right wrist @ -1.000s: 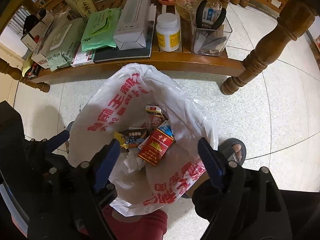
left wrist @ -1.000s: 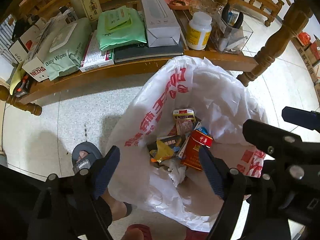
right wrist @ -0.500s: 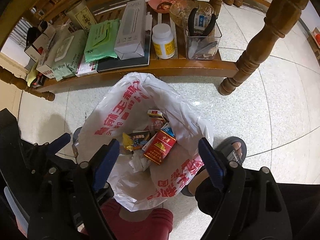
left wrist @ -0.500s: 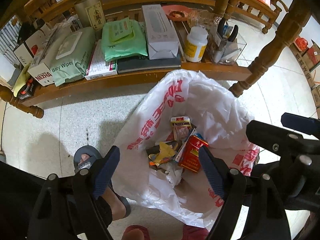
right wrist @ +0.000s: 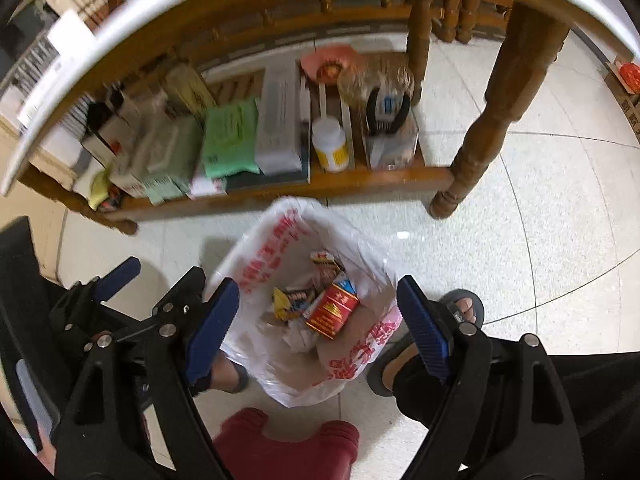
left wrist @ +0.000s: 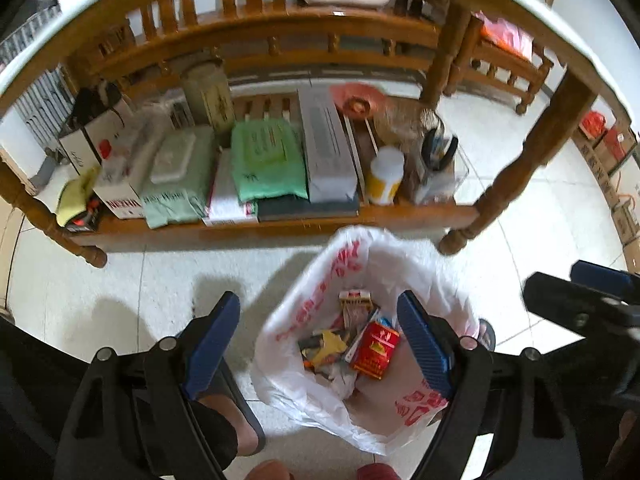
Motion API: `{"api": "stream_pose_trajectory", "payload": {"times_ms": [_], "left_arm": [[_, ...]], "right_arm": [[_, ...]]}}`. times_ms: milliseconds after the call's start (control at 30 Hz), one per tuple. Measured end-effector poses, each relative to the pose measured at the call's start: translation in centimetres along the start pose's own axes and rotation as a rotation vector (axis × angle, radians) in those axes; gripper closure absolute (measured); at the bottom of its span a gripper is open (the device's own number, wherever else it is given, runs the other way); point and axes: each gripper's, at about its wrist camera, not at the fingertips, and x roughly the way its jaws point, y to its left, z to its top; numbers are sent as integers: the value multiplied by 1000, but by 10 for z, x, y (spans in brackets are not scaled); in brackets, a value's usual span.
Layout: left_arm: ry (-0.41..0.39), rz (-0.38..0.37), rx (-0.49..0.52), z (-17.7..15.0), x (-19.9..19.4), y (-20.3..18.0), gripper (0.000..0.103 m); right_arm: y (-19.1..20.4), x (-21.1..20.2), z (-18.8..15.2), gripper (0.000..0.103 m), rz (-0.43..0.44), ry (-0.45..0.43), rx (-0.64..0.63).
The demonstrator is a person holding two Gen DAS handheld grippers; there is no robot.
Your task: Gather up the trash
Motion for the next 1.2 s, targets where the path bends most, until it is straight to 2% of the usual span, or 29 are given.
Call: {"api": "stream_pose_trajectory", "payload": {"times_ms": [467,633,933,1200], "left_arm": [[-53,42,-22,35,-59,24,23],[-137,92,-7,63,-100,33,20],[-293,152,6,103,-171,49,17],[-377,189,-7,112,-209,55,14]], "right_arm": [[18,-86,27,19,13,-113,-50],[30,-131,43,15,-20,-209,-86],[51,-203,64,15,-76,-417,-140],[57,-225,68,14,-79,-489,-145]]}}
